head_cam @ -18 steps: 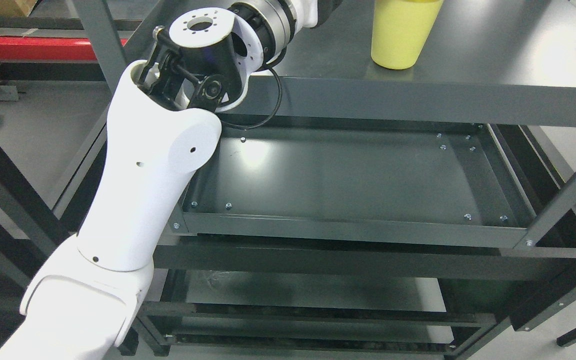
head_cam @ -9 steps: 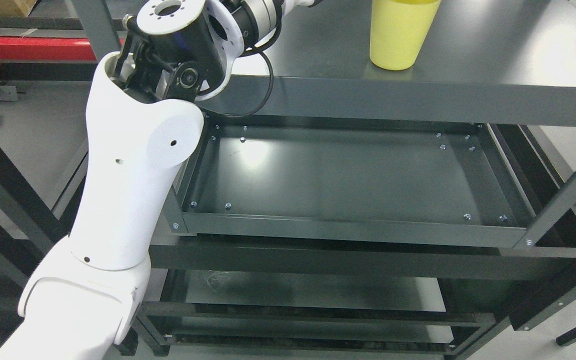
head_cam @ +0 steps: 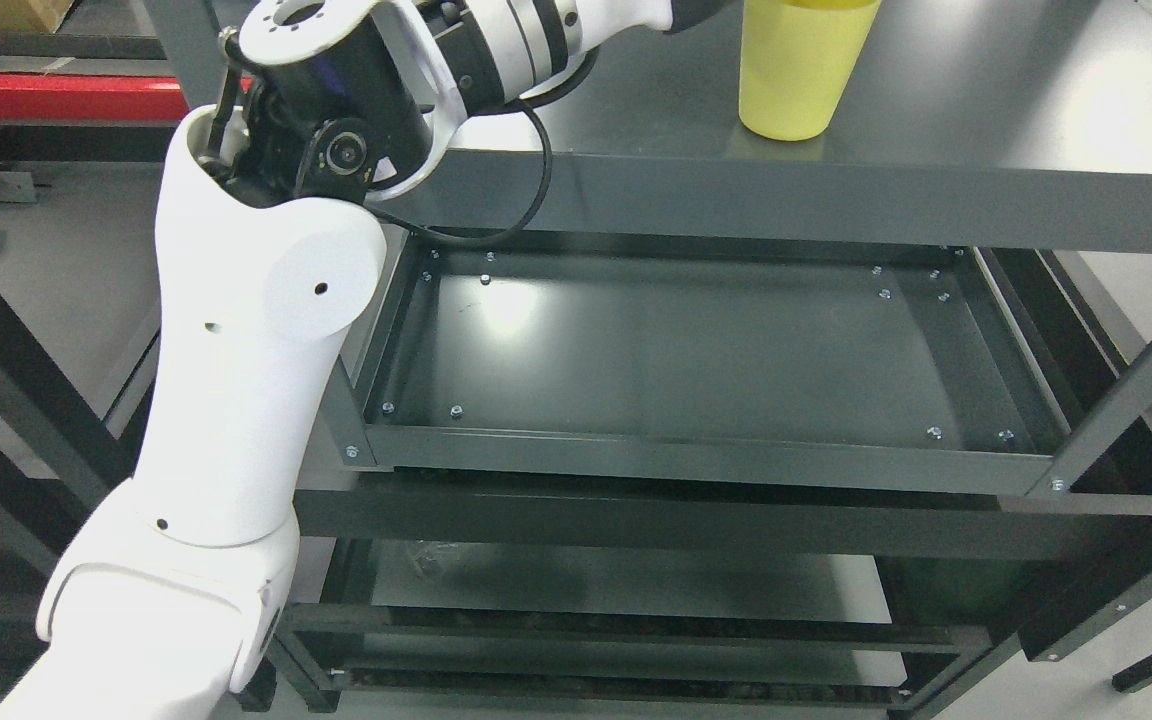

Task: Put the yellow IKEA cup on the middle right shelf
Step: 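Withdraw the open left hand from the cup, lowering it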

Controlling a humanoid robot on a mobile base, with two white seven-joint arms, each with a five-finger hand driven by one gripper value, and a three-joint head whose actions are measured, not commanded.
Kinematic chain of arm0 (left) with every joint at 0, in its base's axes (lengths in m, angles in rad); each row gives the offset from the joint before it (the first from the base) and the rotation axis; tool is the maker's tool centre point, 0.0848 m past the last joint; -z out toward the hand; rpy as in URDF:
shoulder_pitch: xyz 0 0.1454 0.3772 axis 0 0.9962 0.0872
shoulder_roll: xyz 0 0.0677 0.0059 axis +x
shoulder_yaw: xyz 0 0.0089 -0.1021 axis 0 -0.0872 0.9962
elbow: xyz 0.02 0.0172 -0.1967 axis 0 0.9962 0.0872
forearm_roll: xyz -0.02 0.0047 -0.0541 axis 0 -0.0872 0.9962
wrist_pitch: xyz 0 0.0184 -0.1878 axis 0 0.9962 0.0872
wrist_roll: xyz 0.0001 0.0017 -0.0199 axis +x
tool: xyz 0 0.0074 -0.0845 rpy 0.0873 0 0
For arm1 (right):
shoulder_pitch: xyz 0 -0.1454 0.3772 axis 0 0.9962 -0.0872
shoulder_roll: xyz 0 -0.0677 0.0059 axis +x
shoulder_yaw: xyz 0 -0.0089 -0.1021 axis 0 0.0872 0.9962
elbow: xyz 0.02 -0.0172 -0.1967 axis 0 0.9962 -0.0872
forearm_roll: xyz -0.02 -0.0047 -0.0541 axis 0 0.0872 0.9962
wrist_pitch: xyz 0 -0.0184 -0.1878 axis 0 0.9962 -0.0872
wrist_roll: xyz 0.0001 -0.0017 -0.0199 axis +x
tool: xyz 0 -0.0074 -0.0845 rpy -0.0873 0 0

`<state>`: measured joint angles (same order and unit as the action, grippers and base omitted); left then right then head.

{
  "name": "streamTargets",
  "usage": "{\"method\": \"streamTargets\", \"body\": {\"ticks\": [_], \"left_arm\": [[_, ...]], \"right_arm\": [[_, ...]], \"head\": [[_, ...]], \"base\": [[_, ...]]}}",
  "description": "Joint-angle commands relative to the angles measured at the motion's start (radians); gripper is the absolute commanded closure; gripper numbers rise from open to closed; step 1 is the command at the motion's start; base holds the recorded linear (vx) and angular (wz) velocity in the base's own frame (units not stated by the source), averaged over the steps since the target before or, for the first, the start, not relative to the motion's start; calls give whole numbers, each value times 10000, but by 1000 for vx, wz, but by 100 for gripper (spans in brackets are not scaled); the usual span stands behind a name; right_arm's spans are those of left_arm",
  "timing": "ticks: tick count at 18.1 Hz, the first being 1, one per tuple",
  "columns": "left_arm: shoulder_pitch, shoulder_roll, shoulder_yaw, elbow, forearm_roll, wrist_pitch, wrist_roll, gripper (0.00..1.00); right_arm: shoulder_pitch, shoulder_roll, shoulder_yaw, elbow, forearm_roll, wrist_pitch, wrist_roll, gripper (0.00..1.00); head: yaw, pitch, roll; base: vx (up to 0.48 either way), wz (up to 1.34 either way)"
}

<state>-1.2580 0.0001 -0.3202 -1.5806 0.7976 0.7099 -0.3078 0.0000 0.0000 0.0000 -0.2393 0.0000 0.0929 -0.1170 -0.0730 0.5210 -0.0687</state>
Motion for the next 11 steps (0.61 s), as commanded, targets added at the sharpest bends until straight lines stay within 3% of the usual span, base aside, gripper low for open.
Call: {"method": "streamTargets", "body": {"ticks": [1,11], "left_arm": [[614,174,74,-607,858,172,-587,8],[1933,459,-1352,-1068,1059,1093,-1768,7]], "right_arm": [[138,-175,169,0,-245,7,4,1],[138,-175,169,0,-245,7,4,1]], "head": [[0,0,0],[0,0,0]], "base": [[0,0],[0,0]]}}
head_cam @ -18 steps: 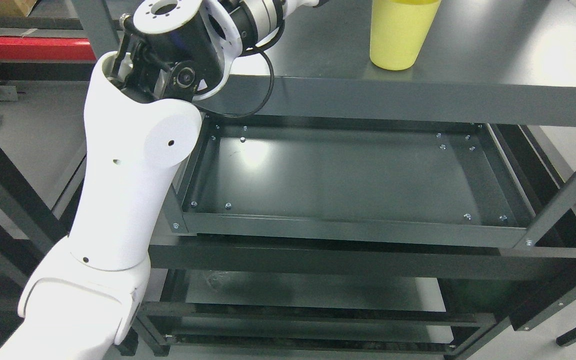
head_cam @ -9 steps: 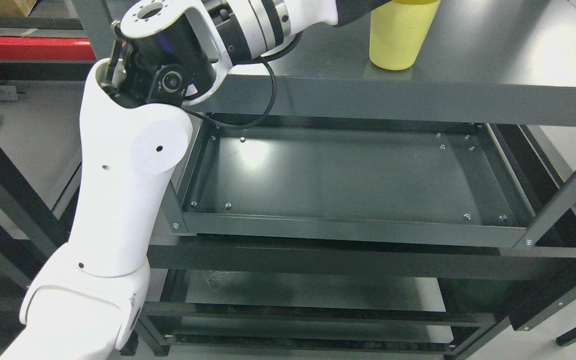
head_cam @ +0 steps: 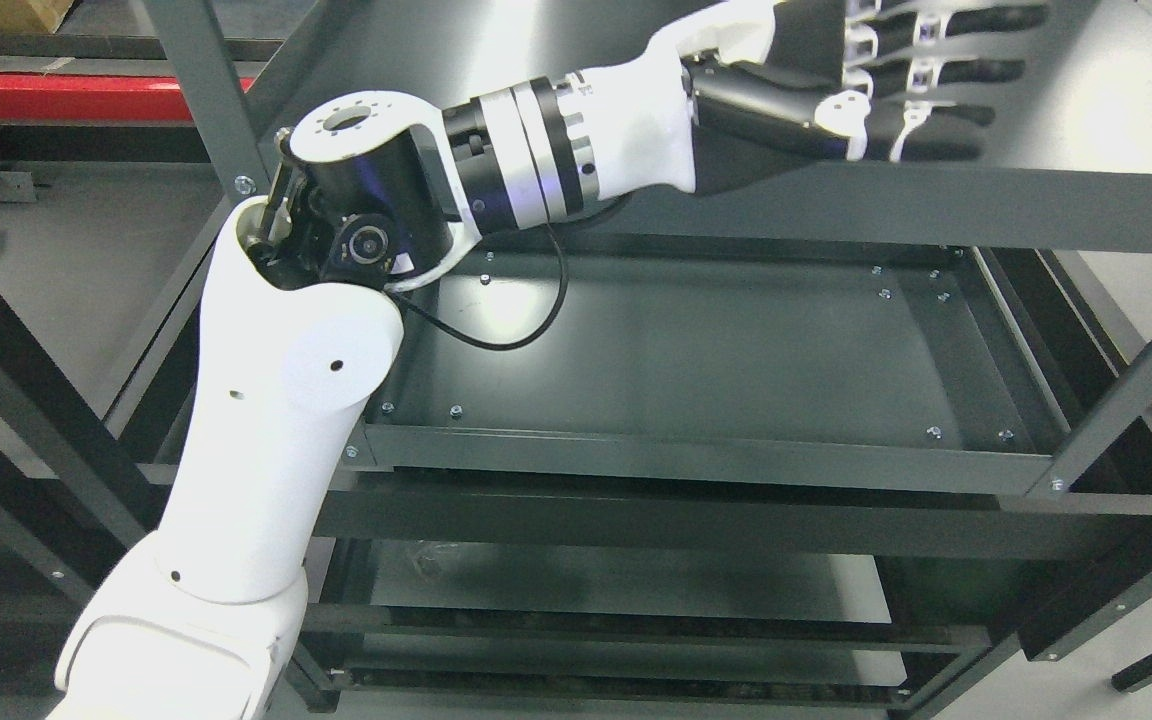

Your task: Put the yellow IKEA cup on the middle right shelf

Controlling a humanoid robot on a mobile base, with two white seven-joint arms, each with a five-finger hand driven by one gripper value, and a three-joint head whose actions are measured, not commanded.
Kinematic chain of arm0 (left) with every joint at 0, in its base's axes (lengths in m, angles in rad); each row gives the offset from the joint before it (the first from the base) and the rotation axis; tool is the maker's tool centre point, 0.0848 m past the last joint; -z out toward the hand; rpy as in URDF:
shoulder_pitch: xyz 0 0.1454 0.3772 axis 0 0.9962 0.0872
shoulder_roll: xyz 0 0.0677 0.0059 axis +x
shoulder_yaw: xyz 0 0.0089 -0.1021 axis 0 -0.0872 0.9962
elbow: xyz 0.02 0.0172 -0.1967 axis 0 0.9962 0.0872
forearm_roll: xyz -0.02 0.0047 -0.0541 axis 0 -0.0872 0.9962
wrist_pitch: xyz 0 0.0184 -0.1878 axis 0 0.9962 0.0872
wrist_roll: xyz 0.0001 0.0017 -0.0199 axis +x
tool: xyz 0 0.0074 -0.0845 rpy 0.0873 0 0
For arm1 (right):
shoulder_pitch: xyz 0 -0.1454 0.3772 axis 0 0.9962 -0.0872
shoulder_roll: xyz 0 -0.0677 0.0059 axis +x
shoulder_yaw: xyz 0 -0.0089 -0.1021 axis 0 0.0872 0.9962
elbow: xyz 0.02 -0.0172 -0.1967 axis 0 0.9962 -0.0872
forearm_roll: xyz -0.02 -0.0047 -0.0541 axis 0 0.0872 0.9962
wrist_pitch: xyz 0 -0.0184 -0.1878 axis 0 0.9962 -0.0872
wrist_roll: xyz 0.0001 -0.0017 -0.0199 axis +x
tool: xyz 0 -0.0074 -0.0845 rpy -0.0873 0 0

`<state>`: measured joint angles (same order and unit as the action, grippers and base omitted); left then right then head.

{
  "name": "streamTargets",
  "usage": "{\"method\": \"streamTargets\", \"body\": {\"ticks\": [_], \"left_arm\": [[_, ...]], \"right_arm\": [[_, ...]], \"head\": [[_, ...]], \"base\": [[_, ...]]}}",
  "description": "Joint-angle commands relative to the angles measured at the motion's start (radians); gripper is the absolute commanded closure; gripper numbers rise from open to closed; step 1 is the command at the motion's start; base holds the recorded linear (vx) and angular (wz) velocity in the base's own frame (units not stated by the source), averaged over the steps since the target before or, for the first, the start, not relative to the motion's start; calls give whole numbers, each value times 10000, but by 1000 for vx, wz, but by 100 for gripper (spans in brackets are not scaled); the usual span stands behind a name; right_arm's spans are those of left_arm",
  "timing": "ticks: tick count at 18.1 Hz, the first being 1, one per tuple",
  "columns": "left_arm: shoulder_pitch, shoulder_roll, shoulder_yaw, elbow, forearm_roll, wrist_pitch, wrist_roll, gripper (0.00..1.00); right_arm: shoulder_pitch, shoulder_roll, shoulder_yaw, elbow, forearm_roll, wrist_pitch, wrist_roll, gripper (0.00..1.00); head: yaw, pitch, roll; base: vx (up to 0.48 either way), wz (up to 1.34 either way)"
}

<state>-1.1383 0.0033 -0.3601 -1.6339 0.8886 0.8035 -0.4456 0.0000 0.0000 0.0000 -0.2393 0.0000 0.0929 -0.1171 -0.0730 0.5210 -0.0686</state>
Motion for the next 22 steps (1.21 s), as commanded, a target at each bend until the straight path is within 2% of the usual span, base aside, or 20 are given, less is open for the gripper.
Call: {"method": "streamTargets", "body": {"ticks": [1,12,15,18,22], "left_arm": [[859,518,-1107,-565,149,156,-422,7],[2653,1638,-3102,-704,-35,141,-836,6],[3021,1655,-3210,121,-1546,95,-836,2],[3404,1364,-2432,1012,-3113,-454,-714,1],[4646,141,-193,2300,-6377,-3150,143,1]], "right_arm": [[139,-175,169,0,-245,7,5,1],[139,-175,169,0,-245,7,5,1],[139,-175,169,0,-245,7,5,1],[139,-175,169,0,-245,7,5,1],[139,-175,169,0,-245,7,5,1]], "head": [[0,0,0],[0,0,0],[0,0,0],[0,0,0],[0,0,0]], "base": [[0,0],[0,0],[0,0],[0,0],[0,0]]}}
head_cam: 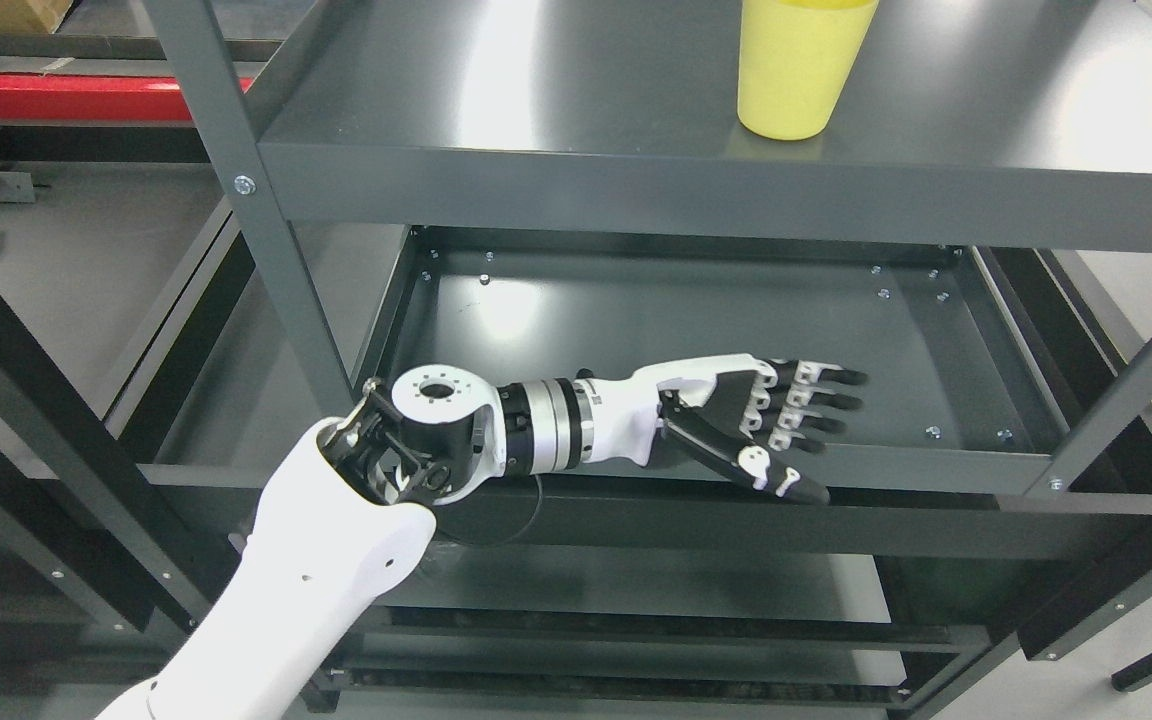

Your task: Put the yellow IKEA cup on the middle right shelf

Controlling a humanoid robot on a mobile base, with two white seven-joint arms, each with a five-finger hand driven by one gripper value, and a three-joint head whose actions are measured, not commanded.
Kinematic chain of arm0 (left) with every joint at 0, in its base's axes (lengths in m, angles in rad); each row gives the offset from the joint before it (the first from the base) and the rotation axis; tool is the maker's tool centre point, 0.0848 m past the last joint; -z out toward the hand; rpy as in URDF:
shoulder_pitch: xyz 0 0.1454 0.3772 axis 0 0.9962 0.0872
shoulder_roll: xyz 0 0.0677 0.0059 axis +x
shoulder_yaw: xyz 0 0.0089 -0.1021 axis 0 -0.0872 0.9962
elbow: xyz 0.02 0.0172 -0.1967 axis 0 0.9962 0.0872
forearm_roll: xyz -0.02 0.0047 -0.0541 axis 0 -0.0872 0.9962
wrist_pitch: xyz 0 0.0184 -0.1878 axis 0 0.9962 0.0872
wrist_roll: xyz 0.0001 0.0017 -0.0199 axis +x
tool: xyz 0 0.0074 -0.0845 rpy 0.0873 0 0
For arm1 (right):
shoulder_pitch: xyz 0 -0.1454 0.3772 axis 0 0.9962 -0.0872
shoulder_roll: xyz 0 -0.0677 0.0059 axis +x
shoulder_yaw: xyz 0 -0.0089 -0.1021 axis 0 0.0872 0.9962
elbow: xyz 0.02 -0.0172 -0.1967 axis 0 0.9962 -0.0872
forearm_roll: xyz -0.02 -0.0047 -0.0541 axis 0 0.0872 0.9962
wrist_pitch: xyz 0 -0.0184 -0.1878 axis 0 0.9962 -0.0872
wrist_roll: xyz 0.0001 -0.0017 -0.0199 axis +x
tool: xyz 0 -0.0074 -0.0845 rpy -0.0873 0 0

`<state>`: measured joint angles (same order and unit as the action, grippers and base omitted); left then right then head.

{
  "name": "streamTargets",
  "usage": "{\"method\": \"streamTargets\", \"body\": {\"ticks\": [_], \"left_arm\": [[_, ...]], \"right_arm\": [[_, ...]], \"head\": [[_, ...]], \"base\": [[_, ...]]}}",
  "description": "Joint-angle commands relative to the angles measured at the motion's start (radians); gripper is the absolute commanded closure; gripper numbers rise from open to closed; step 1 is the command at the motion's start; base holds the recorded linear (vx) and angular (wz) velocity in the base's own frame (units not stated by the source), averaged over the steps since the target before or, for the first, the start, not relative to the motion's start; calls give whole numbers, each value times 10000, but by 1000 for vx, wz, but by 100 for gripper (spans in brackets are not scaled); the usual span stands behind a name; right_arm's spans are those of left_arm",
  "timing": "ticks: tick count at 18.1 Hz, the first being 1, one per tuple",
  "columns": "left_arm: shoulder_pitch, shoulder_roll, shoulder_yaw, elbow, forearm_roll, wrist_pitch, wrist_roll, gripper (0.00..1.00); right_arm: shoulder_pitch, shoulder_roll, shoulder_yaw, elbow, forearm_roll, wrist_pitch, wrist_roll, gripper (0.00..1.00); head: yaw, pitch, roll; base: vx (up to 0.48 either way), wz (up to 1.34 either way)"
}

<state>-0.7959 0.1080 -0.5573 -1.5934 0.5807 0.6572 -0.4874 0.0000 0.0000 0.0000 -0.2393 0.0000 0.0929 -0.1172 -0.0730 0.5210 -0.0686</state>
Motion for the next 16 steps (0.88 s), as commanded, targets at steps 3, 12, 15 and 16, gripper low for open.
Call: {"method": "streamTargets", "body": {"ticks": [3,12,15,16], "left_arm": [[1836,-906,2703,2678,-4761,-4385,839,1],[4030,-906,3164,1993,-5439,-6373,4412,1],[4017,-906,3118,1761,-5439,-6373,5240,1],[4032,-906,3103,1608,-5439,-6373,5318,1]], "right_arm": [[138,-175,169,0,-245,7,6,1],[138,-175,169,0,-245,7,6,1],[138,-175,169,0,-245,7,6,1],[138,-175,169,0,-245,7,6,1]], "head": [[0,0,0],[0,0,0],[0,0,0],[0,0,0]], "base": [[0,0],[0,0],[0,0],[0,0]]}}
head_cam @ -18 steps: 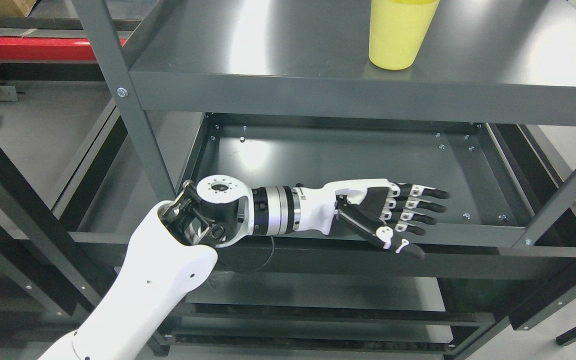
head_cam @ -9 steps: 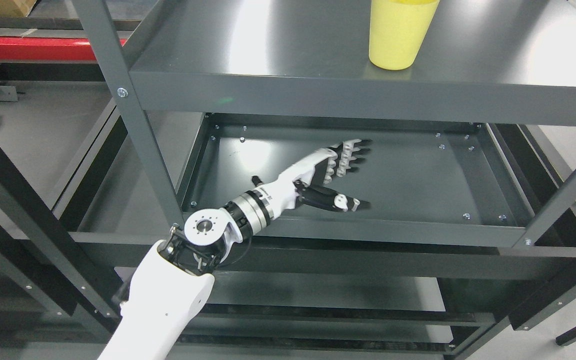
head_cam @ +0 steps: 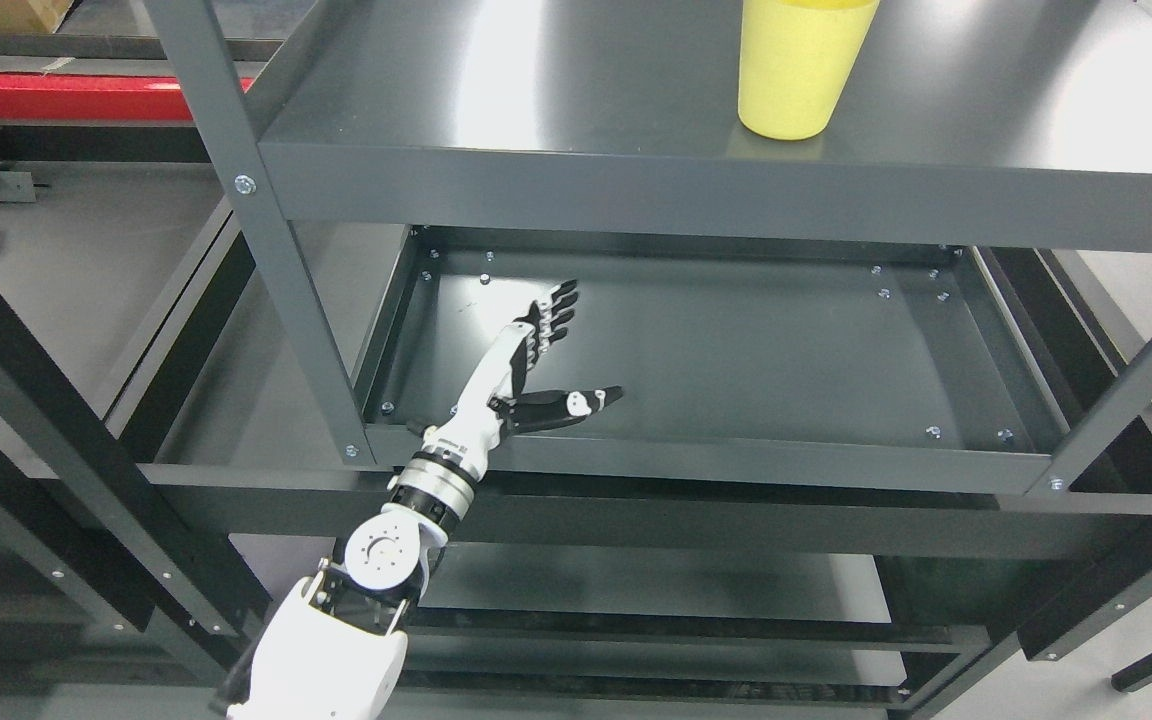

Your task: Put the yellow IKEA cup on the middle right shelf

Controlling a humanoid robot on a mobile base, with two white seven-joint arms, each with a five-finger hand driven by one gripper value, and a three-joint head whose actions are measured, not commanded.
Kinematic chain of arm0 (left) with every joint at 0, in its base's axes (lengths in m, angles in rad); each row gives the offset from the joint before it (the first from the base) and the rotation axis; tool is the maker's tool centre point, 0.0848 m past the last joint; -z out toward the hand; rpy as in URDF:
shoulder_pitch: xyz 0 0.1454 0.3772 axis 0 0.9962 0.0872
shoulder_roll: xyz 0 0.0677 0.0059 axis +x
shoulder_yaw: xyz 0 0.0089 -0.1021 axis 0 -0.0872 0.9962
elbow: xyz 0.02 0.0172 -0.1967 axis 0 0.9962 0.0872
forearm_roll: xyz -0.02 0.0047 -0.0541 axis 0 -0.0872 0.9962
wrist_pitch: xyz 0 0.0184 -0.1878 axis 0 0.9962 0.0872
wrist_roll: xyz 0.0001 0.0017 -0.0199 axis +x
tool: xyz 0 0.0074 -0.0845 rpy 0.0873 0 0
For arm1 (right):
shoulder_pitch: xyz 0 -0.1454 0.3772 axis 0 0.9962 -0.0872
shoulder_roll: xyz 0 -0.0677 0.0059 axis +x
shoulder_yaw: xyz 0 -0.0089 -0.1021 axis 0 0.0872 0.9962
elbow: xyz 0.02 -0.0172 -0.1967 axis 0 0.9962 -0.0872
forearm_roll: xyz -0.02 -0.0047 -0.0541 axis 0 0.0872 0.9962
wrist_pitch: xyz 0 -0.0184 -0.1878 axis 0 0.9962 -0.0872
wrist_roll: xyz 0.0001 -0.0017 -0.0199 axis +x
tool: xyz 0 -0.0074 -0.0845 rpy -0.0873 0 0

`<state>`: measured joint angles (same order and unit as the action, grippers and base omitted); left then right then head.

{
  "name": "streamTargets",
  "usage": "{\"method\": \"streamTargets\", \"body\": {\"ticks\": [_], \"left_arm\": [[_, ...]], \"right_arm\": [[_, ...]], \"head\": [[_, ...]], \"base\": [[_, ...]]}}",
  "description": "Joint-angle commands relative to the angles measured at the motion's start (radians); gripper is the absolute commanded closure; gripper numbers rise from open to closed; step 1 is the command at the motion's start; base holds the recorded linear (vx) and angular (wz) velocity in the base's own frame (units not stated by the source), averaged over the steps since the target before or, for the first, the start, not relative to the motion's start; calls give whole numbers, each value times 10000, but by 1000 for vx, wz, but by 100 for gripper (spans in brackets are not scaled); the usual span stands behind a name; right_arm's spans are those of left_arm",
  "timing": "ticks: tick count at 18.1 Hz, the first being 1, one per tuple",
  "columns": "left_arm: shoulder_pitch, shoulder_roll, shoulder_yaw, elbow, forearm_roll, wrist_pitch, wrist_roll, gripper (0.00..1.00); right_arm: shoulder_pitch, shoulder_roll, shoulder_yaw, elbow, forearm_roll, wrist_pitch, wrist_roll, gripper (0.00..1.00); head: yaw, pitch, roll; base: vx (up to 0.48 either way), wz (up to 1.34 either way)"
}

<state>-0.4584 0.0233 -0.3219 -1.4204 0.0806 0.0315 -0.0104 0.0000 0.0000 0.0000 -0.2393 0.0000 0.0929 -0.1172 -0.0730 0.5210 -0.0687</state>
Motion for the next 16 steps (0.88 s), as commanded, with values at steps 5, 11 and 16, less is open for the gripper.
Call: {"method": "streamTargets", "body": {"ticks": [5,11,16], "left_arm": [[488,-59,856,-491,-438,-100,533,1],[-33,-59,1009,-599,-438,176,518,1],[-3,-59,1056,-599,-438,176,518,1]], "right_arm": [[138,-175,169,0,-245,7,7,1],[138,-175,169,0,-245,7,7,1],[138,-175,169,0,-245,7,7,1]], "head": [[0,0,0],[0,0,0],[0,0,0]], "base": [[0,0],[0,0],[0,0]]}}
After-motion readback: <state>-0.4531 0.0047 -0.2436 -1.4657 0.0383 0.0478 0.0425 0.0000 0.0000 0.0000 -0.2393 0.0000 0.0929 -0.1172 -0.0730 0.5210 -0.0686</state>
